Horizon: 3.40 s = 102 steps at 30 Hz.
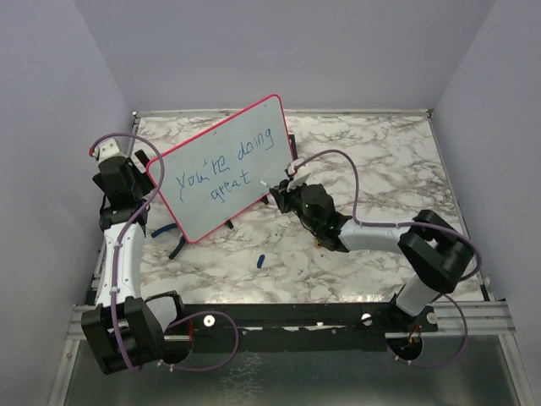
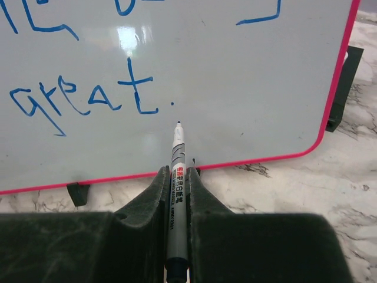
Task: Write a sentence on the whiteboard
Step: Write a sentence on the whiteboard, then close the whiteboard marker at the center of the board.
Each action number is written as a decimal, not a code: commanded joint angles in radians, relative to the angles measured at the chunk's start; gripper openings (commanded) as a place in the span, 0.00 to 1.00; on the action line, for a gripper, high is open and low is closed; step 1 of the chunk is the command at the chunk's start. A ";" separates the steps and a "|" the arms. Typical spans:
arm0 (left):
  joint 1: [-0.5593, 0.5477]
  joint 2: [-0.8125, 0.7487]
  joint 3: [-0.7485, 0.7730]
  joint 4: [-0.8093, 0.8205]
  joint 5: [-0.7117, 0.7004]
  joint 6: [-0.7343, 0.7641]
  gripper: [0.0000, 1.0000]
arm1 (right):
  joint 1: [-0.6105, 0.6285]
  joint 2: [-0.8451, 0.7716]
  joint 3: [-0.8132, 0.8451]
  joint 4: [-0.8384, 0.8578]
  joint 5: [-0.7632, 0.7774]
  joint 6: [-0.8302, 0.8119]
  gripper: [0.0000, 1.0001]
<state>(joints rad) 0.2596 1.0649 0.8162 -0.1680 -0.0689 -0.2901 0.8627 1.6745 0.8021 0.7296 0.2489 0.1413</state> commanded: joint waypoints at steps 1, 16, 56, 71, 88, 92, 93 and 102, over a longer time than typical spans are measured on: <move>-0.011 -0.009 0.004 -0.028 -0.045 0.004 0.94 | -0.001 -0.124 -0.072 -0.040 0.008 0.024 0.00; -0.001 -0.084 0.000 -0.120 -0.328 0.045 0.99 | -0.001 -0.392 -0.179 -0.175 0.081 0.041 0.00; -1.145 0.196 0.578 -0.442 -0.315 -0.049 0.88 | -0.292 -0.674 -0.088 -0.875 -0.046 0.233 0.01; -1.254 0.095 -0.104 -0.259 -0.067 -0.452 0.83 | -0.309 -0.803 -0.142 -0.955 -0.057 0.276 0.00; -1.254 0.153 -0.280 0.016 0.014 -0.554 0.86 | -0.308 -0.797 -0.156 -0.932 -0.094 0.315 0.01; -1.257 0.191 -0.269 0.024 0.050 -0.560 0.86 | -0.309 -0.808 -0.158 -0.938 -0.090 0.315 0.01; -1.259 0.195 -0.269 0.023 0.050 -0.560 0.85 | -0.308 -0.810 -0.158 -0.939 -0.088 0.314 0.01; -1.272 0.243 -0.274 0.109 0.034 -0.567 0.86 | -0.309 -0.834 -0.168 -0.947 -0.077 0.320 0.01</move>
<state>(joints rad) -1.0004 1.2716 0.5430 -0.1352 -0.0410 -0.8463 0.5606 0.8616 0.6514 -0.1974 0.1730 0.4473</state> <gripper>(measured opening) 0.855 0.115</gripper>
